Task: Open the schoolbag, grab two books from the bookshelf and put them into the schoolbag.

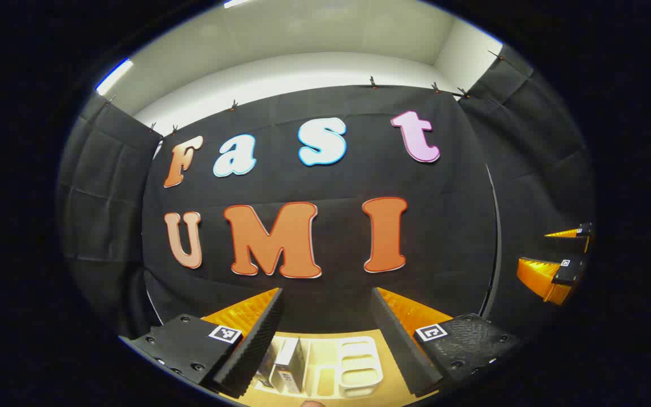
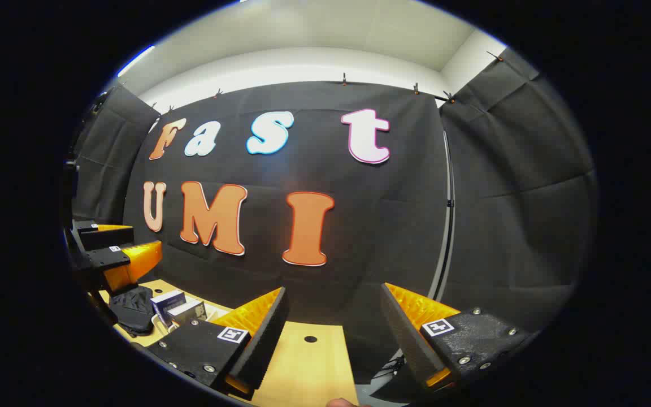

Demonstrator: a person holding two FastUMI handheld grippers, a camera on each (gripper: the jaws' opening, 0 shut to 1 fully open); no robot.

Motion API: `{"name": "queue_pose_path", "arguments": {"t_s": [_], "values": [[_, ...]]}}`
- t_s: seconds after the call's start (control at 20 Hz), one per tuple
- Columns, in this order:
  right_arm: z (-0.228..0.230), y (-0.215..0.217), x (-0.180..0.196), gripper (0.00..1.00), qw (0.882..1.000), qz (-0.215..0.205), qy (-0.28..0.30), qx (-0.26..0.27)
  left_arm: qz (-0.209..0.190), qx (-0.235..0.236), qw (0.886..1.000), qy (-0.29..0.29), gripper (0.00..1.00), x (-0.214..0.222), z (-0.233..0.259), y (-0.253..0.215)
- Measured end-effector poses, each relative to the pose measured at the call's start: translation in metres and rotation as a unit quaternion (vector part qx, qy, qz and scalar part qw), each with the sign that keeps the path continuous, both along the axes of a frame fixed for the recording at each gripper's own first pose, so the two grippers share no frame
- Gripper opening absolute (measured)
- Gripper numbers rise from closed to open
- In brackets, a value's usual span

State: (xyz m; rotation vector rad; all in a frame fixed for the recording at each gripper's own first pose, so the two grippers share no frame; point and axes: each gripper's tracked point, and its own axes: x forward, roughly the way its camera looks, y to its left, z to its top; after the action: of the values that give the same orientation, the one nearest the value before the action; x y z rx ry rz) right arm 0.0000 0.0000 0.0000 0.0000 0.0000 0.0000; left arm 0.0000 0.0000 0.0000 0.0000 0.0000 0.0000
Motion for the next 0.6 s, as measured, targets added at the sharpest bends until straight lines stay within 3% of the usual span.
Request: {"name": "queue_pose_path", "arguments": {"t_s": [0.15, 0.6], "values": [[-0.004, 0.047, 0.003, 1.0, 1.0, -0.023, 0.02, -0.008, 0.007, 0.001, 1.0, -0.001, 0.99, 0.01, -0.01, 0.074], [0.016, 0.198, 0.016, 0.96, 0.994, -0.103, 0.008, 0.037, -0.043, 0.011, 0.999, 0.001, 1.0, 0.065, -0.052, 0.248]]}}
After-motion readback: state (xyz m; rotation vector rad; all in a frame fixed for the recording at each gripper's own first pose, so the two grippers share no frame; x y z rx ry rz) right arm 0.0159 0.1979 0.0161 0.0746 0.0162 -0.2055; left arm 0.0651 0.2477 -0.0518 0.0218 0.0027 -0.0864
